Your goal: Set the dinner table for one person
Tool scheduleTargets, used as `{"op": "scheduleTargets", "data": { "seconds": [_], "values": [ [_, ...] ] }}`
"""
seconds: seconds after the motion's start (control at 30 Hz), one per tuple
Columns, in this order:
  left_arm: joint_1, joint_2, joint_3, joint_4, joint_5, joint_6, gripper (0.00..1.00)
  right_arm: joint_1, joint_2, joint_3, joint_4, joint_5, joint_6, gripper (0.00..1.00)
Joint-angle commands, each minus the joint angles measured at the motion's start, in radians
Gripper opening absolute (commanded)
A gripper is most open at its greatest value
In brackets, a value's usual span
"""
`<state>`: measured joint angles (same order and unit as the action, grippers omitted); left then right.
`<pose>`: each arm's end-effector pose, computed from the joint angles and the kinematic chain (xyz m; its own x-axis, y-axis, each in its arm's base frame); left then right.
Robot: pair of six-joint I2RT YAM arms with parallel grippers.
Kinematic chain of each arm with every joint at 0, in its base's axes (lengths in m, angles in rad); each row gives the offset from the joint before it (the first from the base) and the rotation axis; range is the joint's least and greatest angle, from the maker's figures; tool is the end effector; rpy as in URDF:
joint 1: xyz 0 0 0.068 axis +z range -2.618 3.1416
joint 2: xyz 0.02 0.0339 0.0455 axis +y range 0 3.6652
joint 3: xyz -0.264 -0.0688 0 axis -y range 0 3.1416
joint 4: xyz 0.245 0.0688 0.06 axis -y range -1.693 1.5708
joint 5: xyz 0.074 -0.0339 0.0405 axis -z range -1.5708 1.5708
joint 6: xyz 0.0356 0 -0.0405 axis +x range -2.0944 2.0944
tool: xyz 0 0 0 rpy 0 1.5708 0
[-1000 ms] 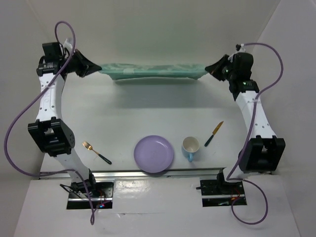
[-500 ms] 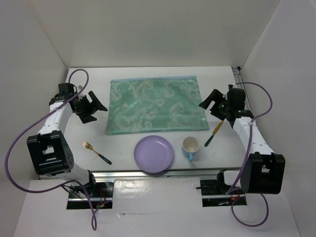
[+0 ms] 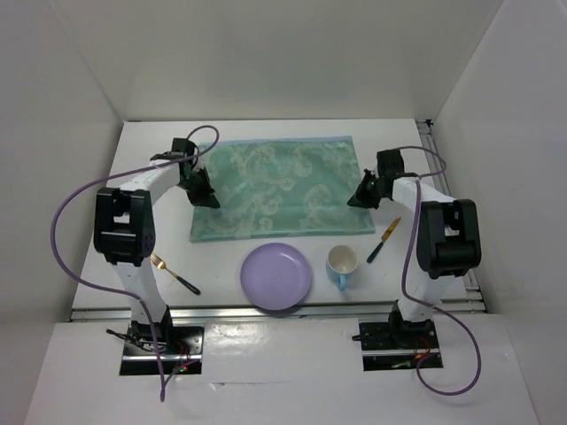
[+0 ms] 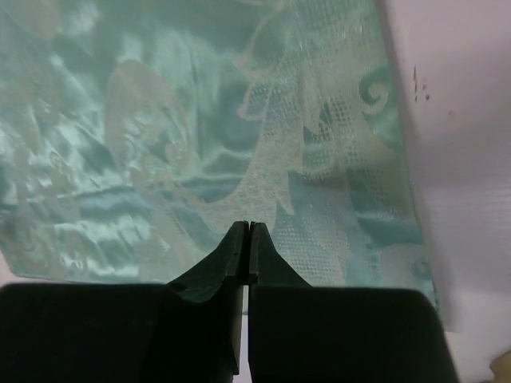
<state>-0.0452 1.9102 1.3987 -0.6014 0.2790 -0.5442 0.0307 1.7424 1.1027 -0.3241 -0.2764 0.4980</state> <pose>0.3979 -0.0278 0.1978 -0.8521 -0.4597 -0.2503 -0.3227 0.8379 -0.4402 0.3587 0.0207 0.1866 -0.8097 0.4349 -0.3941 0.2295 0.8526 0.4694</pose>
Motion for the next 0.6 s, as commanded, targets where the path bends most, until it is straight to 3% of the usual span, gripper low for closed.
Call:
{"op": "scheduleTargets", "data": {
  "seconds": [0.0,0.3,0.57],
  "values": [
    [-0.016,0.024,0.023,-0.012,-0.070,-0.019,0.00,0.027,-0.012,-0.021,0.034,0.046,0.017,0.00],
    [-0.035,0.116,0.014,-0.023,-0.115,-0.019,0.00,0.028,-0.069,-0.245,0.085,0.129,0.093,0.00],
    [-0.035,0.073,-0.078,-0.005,-0.138,-0.019,0.00,0.084,-0.104,-0.319,0.065,0.184,0.120,0.00]
  ]
}}
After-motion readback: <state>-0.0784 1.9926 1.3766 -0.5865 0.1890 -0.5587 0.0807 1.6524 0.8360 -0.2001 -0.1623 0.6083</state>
